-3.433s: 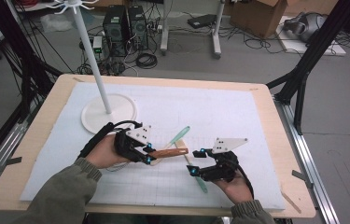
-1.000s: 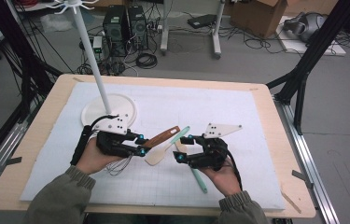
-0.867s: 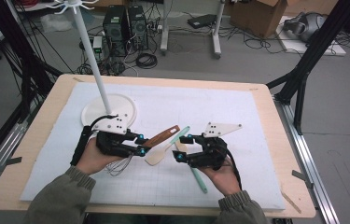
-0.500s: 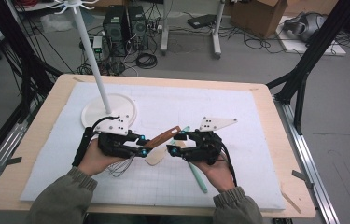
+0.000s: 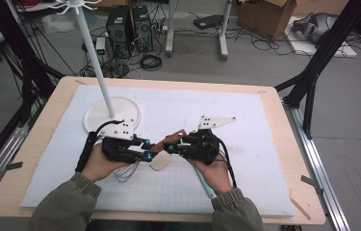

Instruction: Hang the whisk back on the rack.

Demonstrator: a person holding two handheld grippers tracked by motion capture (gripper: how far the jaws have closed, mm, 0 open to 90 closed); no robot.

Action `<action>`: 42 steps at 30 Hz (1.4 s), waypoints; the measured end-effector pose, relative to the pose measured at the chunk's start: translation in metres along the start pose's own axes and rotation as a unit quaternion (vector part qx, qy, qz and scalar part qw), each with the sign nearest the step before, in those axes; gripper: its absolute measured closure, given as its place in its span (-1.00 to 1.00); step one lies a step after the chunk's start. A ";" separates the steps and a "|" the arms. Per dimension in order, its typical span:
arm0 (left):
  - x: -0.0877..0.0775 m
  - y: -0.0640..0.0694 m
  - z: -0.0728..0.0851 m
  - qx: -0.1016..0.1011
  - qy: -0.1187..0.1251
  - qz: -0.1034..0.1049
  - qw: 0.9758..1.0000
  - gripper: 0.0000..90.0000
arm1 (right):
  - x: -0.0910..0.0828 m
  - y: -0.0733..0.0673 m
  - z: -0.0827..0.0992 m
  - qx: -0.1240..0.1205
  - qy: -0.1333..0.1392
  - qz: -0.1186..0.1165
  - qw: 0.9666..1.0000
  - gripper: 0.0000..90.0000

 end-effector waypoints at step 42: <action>-0.026 0.006 -0.017 -0.031 0.057 0.055 0.996 0.61 | 0.005 -0.027 -0.045 -0.081 0.014 -0.036 0.996 0.59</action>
Point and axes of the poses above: each handheld gripper's, and its own axes: x roughly forward along the jaws, z roughly out of its underside, y roughly to its right, the point moved 6 cm from there along x, roughly forward along the jaws, and after that the axes turned 15 degrees about -y, right-handed, at the moved point
